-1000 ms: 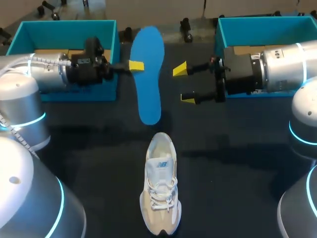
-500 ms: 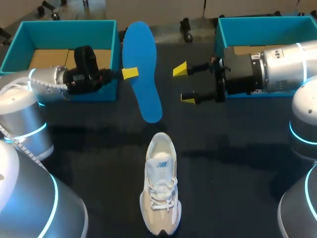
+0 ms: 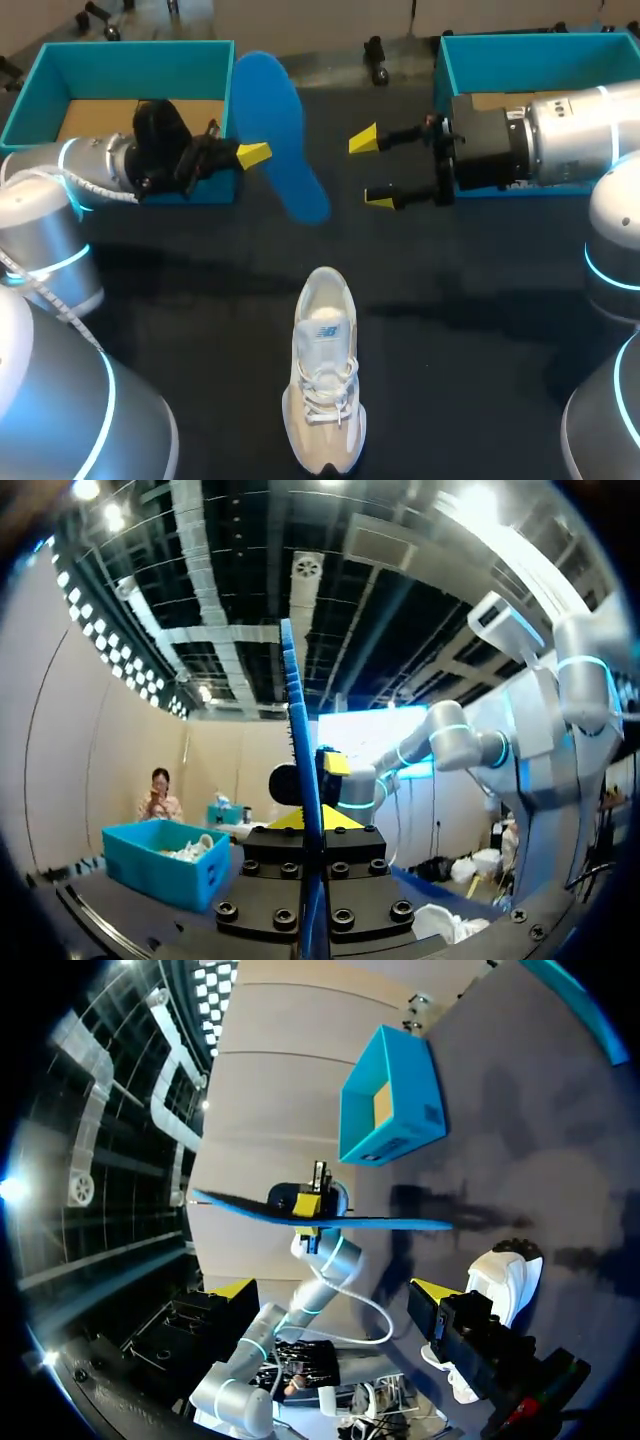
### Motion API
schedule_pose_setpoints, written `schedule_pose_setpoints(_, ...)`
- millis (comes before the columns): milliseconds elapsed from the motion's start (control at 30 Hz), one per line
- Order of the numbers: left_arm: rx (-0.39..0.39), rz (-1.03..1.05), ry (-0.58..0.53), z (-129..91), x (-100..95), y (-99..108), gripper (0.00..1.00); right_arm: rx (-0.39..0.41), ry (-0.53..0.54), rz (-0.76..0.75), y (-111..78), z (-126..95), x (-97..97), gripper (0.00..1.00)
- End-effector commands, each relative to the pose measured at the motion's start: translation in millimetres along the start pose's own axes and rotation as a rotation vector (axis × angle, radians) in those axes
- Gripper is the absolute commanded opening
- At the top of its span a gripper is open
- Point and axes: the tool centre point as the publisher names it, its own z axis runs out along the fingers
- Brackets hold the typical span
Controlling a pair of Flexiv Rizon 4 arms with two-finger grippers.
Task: Take the shoe out of the shoebox, open the shoe tongue, remove and reinsert the insole, then place the shoe into the shoebox
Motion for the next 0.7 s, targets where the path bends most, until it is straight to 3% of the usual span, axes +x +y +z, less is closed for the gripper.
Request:
schedule_pose_setpoints(33,-0.053,0.290,0.057,-8.3,4.4,-5.1,0.00,-0.003,0.000,0.000,-0.4,1.7,-0.2,1.00)
schedule_pose_setpoints(300,-0.091,0.550,0.096,-10.8,28.4,-11.9,0.00,-0.003,0.000,0.000,-0.4,1.7,-0.2,1.00)
schedule_pose_setpoints(400,-0.104,0.752,0.097,-9.6,36.5,-12.2,0.00,-0.003,0.000,0.000,-0.4,1.7,-0.2,1.00)
schedule_pose_setpoints(700,-0.104,0.752,0.097,-9.6,36.5,-12.2,0.00,-0.003,0.000,0.000,-0.4,1.7,-0.2,1.00)
